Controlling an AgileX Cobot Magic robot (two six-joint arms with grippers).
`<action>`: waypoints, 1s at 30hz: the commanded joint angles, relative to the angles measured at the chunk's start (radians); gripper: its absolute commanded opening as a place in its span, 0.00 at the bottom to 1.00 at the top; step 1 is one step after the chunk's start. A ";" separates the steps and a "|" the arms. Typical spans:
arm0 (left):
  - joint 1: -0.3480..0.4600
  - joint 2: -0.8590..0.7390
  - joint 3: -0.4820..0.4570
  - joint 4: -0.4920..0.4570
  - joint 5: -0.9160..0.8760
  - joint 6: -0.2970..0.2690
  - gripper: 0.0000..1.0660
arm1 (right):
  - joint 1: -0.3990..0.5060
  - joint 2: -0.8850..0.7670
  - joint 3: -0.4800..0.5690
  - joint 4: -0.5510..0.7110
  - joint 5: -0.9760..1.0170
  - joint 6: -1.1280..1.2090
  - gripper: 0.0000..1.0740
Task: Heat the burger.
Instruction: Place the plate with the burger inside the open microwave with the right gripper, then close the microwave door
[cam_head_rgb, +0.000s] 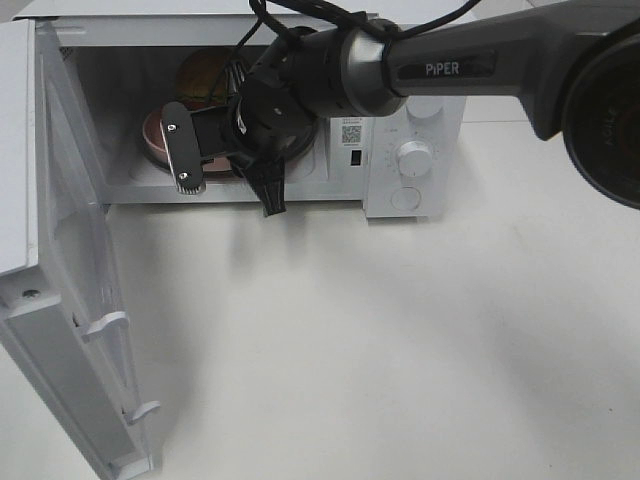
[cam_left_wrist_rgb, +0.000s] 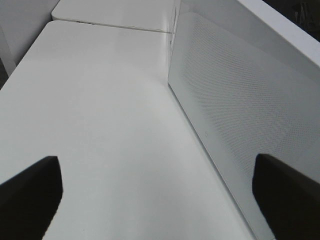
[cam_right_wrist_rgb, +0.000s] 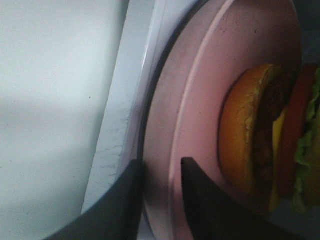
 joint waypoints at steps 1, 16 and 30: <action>-0.002 -0.019 0.004 -0.002 -0.008 0.001 0.92 | -0.003 -0.011 -0.010 0.006 -0.006 0.013 0.40; -0.002 -0.019 0.004 -0.002 -0.008 0.001 0.92 | 0.000 -0.025 0.000 0.062 -0.012 0.081 0.48; -0.002 -0.019 0.004 -0.002 -0.008 0.001 0.92 | 0.000 -0.146 0.199 0.034 -0.195 0.082 0.74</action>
